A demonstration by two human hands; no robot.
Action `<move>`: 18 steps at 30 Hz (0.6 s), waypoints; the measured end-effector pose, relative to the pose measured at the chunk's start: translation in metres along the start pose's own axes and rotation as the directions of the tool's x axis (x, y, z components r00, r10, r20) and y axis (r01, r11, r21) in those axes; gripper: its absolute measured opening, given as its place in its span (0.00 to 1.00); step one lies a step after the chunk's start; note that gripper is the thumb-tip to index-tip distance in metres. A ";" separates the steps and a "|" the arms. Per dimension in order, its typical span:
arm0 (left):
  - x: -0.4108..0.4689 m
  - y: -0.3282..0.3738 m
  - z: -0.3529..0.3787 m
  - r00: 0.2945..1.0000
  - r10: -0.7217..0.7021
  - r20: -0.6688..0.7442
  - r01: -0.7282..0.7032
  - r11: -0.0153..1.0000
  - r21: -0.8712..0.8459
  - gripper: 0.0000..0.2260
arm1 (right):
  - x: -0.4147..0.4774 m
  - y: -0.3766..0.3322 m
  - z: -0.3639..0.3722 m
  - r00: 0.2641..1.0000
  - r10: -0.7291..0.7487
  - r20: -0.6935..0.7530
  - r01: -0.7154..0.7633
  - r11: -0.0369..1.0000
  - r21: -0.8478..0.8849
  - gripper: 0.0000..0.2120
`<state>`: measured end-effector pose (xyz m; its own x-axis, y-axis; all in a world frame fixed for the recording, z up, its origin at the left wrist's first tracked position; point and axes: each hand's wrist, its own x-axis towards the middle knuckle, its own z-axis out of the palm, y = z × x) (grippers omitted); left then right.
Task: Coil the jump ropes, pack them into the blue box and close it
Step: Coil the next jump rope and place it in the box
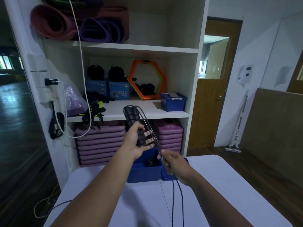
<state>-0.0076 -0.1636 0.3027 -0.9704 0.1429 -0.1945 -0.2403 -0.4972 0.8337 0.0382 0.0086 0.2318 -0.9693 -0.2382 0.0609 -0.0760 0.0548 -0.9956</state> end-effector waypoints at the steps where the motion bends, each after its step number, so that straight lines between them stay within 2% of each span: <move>1: 0.001 0.002 0.002 1.000 -0.010 0.015 0.011 0.998 -0.064 0.06 | -0.002 0.003 0.001 1.000 0.015 -0.005 -0.015 0.999 -0.031 0.18; 4: 0.006 0.016 0.000 0.999 0.032 -0.011 -0.034 0.983 -0.179 0.07 | -0.012 0.014 0.004 0.999 0.052 -0.014 -0.053 0.990 -0.130 0.19; 6: 0.011 0.025 -0.008 0.996 0.069 -0.056 -0.078 0.983 -0.169 0.05 | -0.019 0.018 0.002 0.997 0.070 -0.032 -0.075 0.984 -0.163 0.19; 10: 0.020 0.034 -0.030 0.976 0.148 -0.161 -0.137 0.987 0.081 0.05 | -0.028 0.013 -0.005 0.996 0.070 -0.047 -0.082 0.942 -0.325 0.15; 13: 0.026 0.039 -0.049 0.969 0.206 -0.135 -0.155 0.936 0.318 0.13 | -0.027 0.008 -0.014 0.998 0.050 -0.028 -0.057 0.880 -0.472 0.14; 14: 0.029 0.039 -0.055 0.963 0.244 -0.113 -0.171 0.879 0.446 0.19 | -0.025 0.008 -0.018 0.998 0.049 -0.027 -0.056 0.833 -0.551 0.14; 15: 0.031 0.038 -0.061 0.946 0.309 -0.098 -0.190 0.774 0.603 0.23 | -0.022 0.009 -0.022 0.998 0.055 -0.027 -0.060 0.778 -0.626 0.14; 17: 0.028 0.036 -0.070 0.884 0.465 -0.043 -0.200 0.460 0.865 0.22 | -0.016 0.010 -0.030 0.997 0.070 -0.033 -0.072 0.689 -0.722 0.15; 18: 0.024 0.035 -0.072 0.873 0.487 -0.013 -0.179 0.345 0.921 0.20 | -0.014 0.009 -0.033 0.996 0.076 -0.036 -0.078 0.671 -0.737 0.16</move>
<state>-0.0407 -0.2394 0.2905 -0.9648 -0.1282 0.2294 0.1114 0.5912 0.7988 0.0431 0.0445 0.2239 -0.9800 -0.1987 -0.0125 -0.1482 0.7703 -0.6202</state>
